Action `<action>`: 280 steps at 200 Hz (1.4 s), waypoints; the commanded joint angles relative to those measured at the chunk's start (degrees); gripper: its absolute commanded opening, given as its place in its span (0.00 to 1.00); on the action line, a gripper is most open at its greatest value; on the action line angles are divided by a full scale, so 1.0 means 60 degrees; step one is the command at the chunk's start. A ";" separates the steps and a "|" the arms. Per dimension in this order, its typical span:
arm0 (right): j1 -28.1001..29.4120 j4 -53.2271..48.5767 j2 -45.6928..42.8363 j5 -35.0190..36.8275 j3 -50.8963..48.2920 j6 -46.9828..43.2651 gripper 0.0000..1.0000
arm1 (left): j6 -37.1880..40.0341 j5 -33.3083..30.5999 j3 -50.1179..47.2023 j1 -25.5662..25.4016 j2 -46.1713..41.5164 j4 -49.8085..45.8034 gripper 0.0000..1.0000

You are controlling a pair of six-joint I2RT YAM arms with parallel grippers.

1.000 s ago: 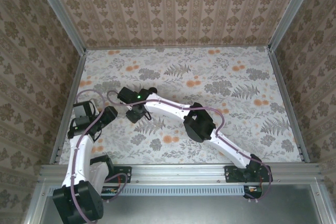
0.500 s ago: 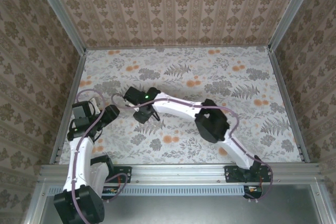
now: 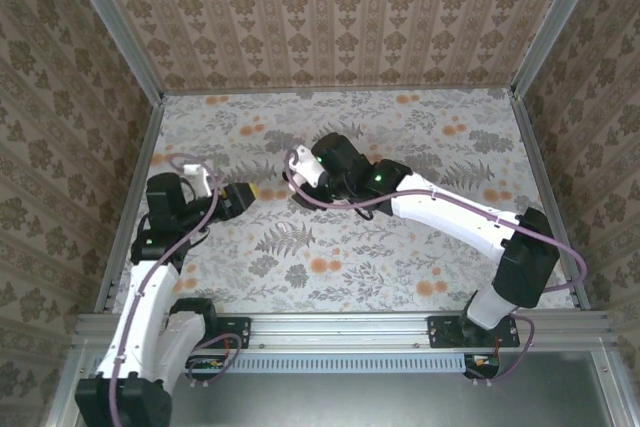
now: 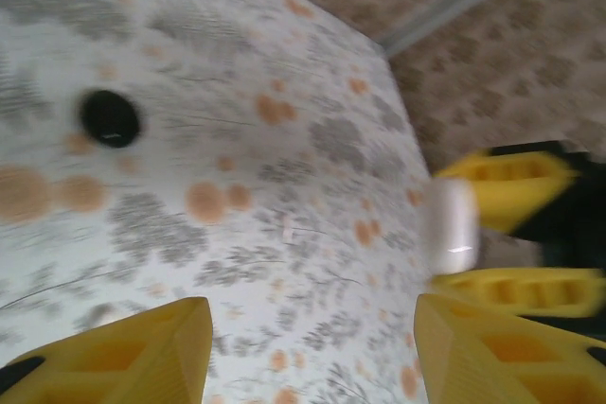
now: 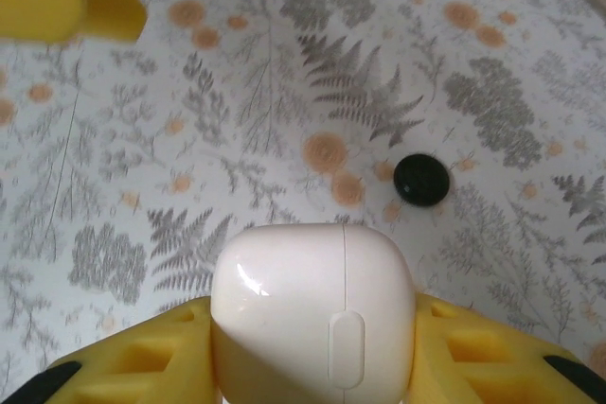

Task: Insert wireless bluetooth earbuds into charging case

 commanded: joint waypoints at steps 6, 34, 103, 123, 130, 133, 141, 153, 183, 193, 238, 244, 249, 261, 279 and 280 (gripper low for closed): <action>-0.0075 0.0774 -0.0925 -0.0385 -0.0932 -0.0767 0.37 | -0.0284 0.0206 0.0848 -0.1352 0.0539 0.0952 0.58; -0.0101 0.1139 -0.1569 -0.0341 -0.1508 -0.1097 0.37 | 0.0016 -0.0254 0.1420 -0.2591 0.1075 0.1069 0.58; -0.0103 0.1236 -0.2422 -0.0559 -0.1877 -0.1569 0.37 | 0.0812 -0.0319 0.1797 -0.4093 0.1959 0.1503 0.56; -0.0093 0.1236 -0.2552 -0.0646 -0.1957 -0.1629 0.37 | 0.0853 -0.0463 0.1881 -0.4179 0.2108 0.1387 0.56; -0.0098 0.1241 -0.2609 -0.0692 -0.1978 -0.1643 0.37 | 0.0861 -0.0473 0.1899 -0.4179 0.2183 0.1363 0.55; -0.0091 0.1252 -0.2633 -0.0703 -0.1987 -0.1648 0.37 | 0.0851 -0.0472 0.1909 -0.4179 0.2214 0.1370 0.55; -0.0098 0.1290 -0.2691 -0.0721 -0.2018 -0.1645 0.37 | 0.0844 -0.0474 0.1924 -0.4179 0.2273 0.1366 0.54; -0.0098 0.1326 -0.2759 -0.0755 -0.2077 -0.1683 0.37 | 0.0820 -0.0467 0.1959 -0.4179 0.2332 0.1363 0.53; -0.0095 0.1301 -0.2826 -0.0764 -0.2134 -0.1759 0.37 | 0.0774 -0.0340 0.1988 -0.4179 0.2428 0.1483 0.49; -0.0088 0.1298 -0.2820 -0.0766 -0.2128 -0.1754 0.37 | 0.0774 -0.0303 0.2015 -0.4181 0.2436 0.1480 0.48; -0.0075 0.1270 -0.2794 -0.0766 -0.2156 -0.1835 0.37 | 0.0525 -0.0056 0.2020 -0.4208 0.2647 0.1582 0.47; -0.0065 0.1248 -0.2779 -0.0766 -0.2154 -0.1854 0.37 | 0.0514 -0.0020 0.2041 -0.4219 0.2693 0.1581 0.46; -0.0053 0.1247 -0.2770 -0.0758 -0.2151 -0.1858 0.37 | 0.0510 -0.0003 0.2043 -0.4230 0.2726 0.1574 0.46; -0.0047 0.1252 -0.2767 -0.0739 -0.2156 -0.1868 0.37 | 0.0495 0.0030 0.2067 -0.4259 0.2793 0.1578 0.43; -0.0045 0.1235 -0.2746 -0.0686 -0.2153 -0.1879 0.37 | 0.0483 0.0107 0.2117 -0.4281 0.2876 0.1571 0.34; -0.0045 0.1230 -0.2745 -0.0674 -0.2154 -0.1879 0.37 | 0.0482 0.0105 0.2110 -0.4281 0.2883 0.1562 0.34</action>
